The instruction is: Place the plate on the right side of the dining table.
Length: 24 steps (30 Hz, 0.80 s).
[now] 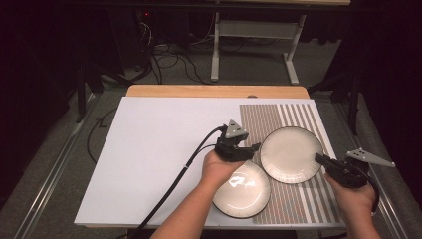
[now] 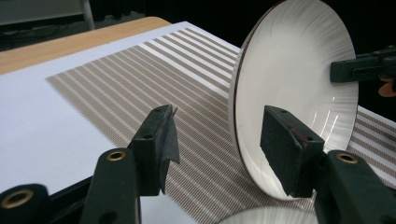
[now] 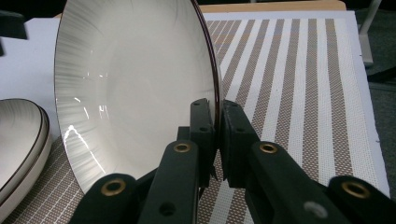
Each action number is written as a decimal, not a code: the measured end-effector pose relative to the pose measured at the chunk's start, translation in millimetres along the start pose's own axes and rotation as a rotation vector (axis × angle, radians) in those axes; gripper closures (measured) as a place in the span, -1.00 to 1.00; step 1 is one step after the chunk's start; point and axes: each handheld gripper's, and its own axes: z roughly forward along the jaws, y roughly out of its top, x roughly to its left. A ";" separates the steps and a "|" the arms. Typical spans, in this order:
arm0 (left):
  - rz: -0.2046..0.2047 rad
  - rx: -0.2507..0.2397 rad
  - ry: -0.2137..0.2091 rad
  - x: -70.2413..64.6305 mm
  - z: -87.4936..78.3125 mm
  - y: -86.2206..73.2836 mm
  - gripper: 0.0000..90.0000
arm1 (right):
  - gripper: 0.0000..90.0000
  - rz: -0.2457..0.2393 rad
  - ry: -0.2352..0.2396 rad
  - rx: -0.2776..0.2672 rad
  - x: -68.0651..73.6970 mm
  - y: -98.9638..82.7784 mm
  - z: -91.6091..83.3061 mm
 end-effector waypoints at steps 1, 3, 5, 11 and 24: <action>0.005 -0.011 0.000 1.9 -7.9 -2.0 -0.03 | 0.92 0.001 0.000 0.001 0.4 0.2 0.0; 0.016 -0.021 0.007 4.3 -19.0 -4.9 -0.05 | 0.92 0.002 -0.004 0.001 1.0 0.4 0.0; 0.022 -0.041 0.016 7.2 -32.1 -9.6 -0.08 | 0.92 0.000 -0.008 0.002 1.2 0.4 0.0; 0.022 -0.067 0.062 16.0 -66.8 -26.3 -0.21 | 0.91 0.006 -0.009 0.008 -0.6 0.2 1.3; 0.033 -0.135 0.115 28.6 -128.5 -55.3 -0.50 | 0.89 0.014 -0.020 0.026 -3.0 -0.1 3.9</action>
